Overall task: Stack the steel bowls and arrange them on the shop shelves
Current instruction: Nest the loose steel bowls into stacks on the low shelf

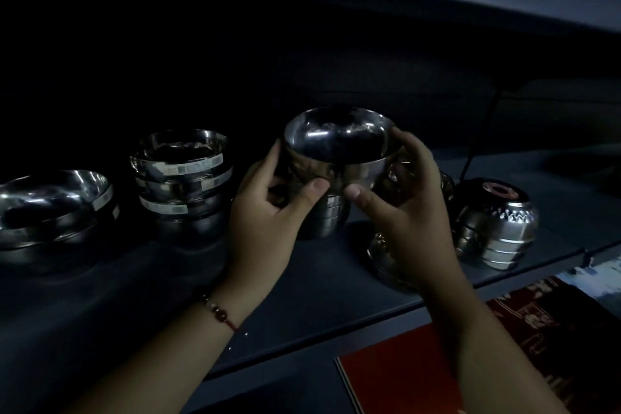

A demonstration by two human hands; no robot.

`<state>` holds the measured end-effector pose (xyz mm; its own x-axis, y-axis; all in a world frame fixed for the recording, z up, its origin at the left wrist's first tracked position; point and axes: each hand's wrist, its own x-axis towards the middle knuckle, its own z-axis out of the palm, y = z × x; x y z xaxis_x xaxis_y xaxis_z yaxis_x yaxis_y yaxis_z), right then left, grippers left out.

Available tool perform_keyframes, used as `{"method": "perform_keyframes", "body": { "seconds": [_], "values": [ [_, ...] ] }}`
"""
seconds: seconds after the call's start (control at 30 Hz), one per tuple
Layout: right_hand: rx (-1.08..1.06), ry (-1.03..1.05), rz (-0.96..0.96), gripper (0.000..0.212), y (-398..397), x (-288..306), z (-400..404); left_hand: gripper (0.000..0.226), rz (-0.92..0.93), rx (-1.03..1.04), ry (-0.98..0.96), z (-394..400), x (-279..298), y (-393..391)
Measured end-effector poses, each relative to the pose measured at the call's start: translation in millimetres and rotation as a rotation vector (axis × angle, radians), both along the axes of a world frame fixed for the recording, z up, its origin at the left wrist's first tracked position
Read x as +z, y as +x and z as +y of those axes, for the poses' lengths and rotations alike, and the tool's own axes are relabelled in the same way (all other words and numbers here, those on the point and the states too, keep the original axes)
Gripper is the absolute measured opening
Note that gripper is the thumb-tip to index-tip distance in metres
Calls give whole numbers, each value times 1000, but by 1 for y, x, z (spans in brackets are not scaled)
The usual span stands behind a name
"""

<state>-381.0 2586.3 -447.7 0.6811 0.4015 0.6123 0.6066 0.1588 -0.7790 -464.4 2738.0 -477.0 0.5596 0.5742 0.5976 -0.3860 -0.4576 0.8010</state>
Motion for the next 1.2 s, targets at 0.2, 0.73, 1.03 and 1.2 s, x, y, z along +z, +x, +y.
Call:
{"method": "perform_keyframes", "body": {
  "seconds": [0.2,0.73,1.03,1.2],
  "values": [
    [97,65,30,68,25,4,27,74,21,101,-20,3,8,26],
    [-57,-134,15,75,61,-31,59,80,188,113,7,21,-20,57],
    [1,-79,126,84,47,-34,62,82,240,90,-45,23,-19,53],
    [35,-137,84,91,40,-37,62,82,250,124,-28,26,-21,38]
  ]
}}
